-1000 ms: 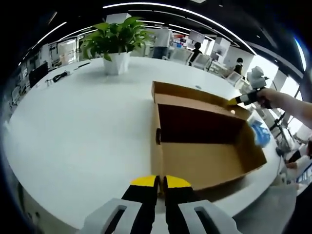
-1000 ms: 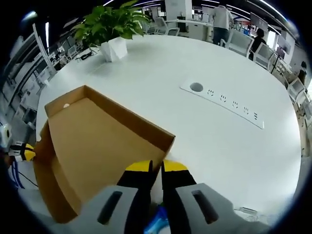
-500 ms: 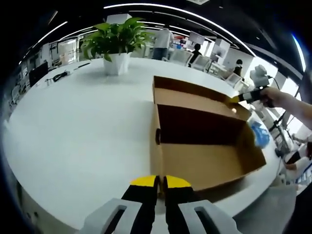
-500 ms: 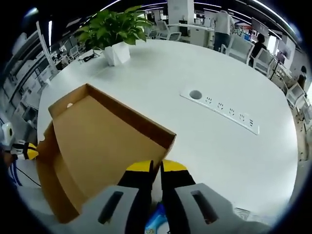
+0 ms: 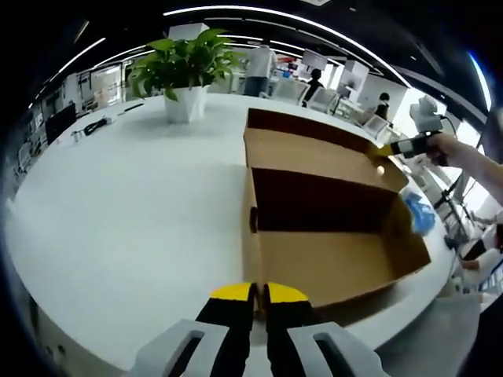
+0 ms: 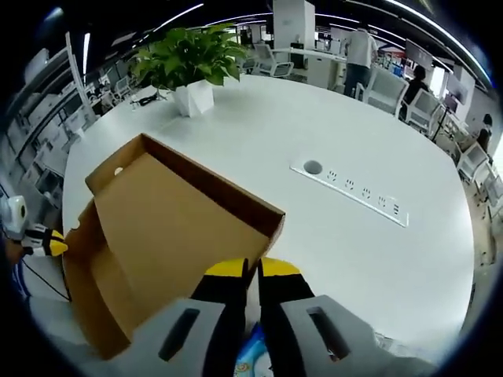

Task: Operate the shoe box by opening the lid, removing the specified soft item, and placing it in the target area until the item is outside and the box remains undamaged.

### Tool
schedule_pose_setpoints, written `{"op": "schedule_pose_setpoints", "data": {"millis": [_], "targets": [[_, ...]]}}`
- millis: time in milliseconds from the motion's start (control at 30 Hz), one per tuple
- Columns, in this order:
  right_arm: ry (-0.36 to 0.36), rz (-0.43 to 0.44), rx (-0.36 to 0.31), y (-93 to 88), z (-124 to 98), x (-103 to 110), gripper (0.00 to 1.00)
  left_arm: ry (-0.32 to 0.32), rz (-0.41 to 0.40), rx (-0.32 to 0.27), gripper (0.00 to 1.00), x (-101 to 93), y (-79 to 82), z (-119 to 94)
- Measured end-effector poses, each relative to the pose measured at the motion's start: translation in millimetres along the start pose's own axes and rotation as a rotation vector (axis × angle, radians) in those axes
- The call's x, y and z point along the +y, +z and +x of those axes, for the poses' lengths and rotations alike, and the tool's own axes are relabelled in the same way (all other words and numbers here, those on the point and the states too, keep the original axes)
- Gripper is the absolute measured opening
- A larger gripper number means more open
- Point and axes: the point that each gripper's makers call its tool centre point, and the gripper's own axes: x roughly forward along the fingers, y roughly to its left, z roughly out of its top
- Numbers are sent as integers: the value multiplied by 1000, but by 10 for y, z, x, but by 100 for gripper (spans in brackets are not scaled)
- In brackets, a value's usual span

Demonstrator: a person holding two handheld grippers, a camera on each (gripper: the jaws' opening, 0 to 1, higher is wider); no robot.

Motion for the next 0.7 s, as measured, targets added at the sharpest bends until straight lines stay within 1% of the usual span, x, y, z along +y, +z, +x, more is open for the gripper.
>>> {"op": "schedule_pose_setpoints", "data": {"millis": [100,233,500,600,700], "targets": [[1,-2,-11,3,-32,6,2,1,1,0,4,0,0,3],[4,-3,-26,44,-115,21,2,5,5,-1,4,-3,0,3],[9,-14,-53,129,-214,59,2,4,6,-3,4,-10,0,5],[8,-20,-67,133,-325,116,2,3,8,-3,4,-7,-1,6],[8,-24,-77,155,-361,139,1,3,14,-2,4,-4,-2,11]]}}
